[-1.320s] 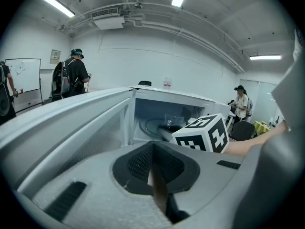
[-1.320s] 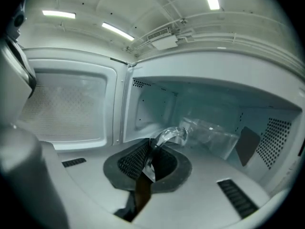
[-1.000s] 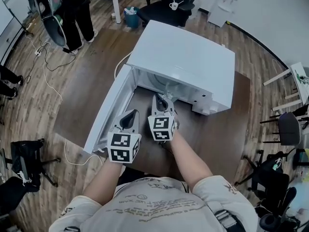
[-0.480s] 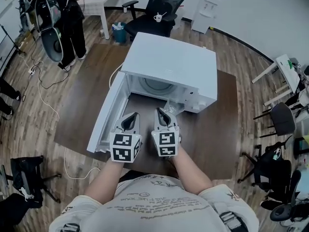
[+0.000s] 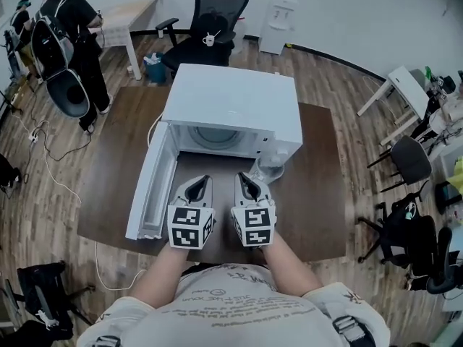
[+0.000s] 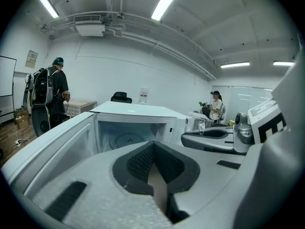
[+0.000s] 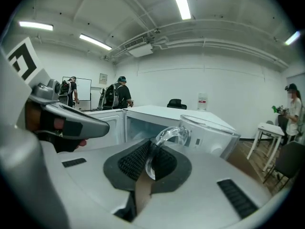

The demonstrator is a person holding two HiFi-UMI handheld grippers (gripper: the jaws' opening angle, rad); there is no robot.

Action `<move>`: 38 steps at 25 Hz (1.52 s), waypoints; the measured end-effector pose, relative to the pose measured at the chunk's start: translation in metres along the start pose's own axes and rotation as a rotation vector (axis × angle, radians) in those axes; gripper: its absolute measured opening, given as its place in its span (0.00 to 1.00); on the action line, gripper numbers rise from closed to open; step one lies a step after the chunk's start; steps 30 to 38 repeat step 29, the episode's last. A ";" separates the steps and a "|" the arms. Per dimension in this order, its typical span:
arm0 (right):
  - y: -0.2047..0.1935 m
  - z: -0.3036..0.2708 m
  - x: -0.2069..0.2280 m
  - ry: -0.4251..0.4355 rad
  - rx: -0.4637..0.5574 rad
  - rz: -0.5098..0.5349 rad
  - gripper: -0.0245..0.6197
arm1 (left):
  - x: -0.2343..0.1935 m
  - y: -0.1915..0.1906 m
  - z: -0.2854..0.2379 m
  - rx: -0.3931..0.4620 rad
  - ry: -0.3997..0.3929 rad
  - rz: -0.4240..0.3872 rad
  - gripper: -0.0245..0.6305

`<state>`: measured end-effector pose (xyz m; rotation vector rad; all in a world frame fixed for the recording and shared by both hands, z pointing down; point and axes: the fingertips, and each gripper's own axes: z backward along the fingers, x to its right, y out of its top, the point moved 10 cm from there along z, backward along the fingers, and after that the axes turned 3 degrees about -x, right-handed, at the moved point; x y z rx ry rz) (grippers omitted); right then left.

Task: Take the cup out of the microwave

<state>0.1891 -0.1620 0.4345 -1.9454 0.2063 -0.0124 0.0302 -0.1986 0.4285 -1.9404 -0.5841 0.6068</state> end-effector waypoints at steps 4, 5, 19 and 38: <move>0.001 0.010 0.010 -0.030 0.004 0.016 0.06 | 0.013 0.003 -0.007 0.003 -0.039 -0.020 0.06; -0.001 0.011 0.011 -0.038 0.002 0.016 0.06 | 0.016 0.004 -0.008 0.002 -0.047 -0.026 0.06; -0.008 0.018 0.021 -0.054 0.008 -0.011 0.06 | 0.028 0.009 -0.015 -0.010 -0.071 -0.065 0.06; -0.006 0.011 0.021 -0.040 0.012 -0.001 0.06 | 0.024 0.011 -0.015 -0.006 -0.060 -0.062 0.06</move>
